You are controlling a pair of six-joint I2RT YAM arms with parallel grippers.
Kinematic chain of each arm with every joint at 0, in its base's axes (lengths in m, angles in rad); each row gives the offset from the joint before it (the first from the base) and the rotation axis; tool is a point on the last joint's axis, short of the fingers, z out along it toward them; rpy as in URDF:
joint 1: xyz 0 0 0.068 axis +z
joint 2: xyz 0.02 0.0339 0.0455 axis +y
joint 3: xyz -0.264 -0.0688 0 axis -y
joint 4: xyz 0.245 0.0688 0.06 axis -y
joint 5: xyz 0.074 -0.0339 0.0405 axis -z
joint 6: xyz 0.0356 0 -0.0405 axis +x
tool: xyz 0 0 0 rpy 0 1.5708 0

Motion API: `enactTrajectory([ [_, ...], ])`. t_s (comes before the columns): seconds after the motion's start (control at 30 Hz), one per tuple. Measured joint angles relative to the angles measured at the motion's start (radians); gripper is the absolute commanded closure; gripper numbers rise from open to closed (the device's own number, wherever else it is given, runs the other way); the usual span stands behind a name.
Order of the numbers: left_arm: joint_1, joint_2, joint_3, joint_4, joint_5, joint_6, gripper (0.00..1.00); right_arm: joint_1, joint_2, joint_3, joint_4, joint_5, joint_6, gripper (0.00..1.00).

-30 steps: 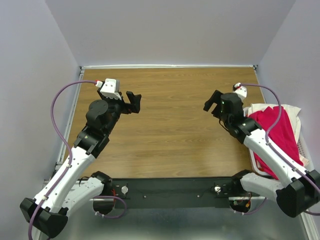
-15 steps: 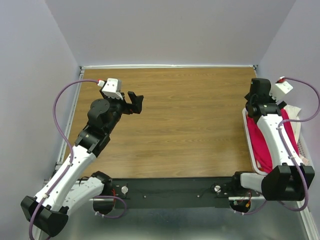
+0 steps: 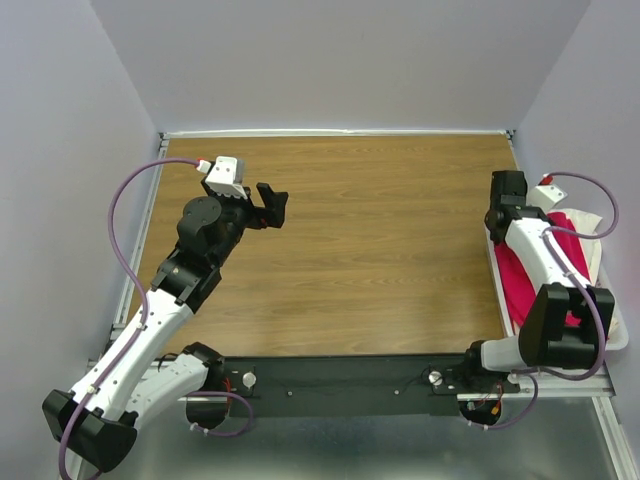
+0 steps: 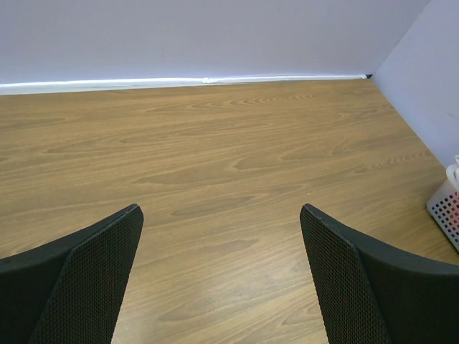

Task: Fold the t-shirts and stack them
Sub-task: Grab the tshirt from the pile

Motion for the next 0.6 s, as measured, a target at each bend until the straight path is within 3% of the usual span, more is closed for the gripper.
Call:
enactTrajectory([
  [0.13, 0.0, -0.003, 0.0, 0.0, 0.0, -0.001, 0.02, 0.0, 0.008, -0.019, -0.005, -0.004, 0.02, 0.52],
  [0.23, 0.0, -0.004, 0.0, 0.0, 0.0, -0.002, 0.02, 0.0, 0.005, -0.024, -0.006, -0.006, 0.027, 0.85],
  [0.33, 0.0, -0.004, 0.0, 0.0, 0.001, -0.002, 0.02, 0.0, -0.014, -0.022, -0.01, -0.014, 0.013, 1.0],
  [0.6, 0.0, -0.007, 0.0, 0.0, 0.0, -0.002, 0.03, 0.0, -0.106, 0.125, -0.075, -0.09, -0.047, 1.0],
])
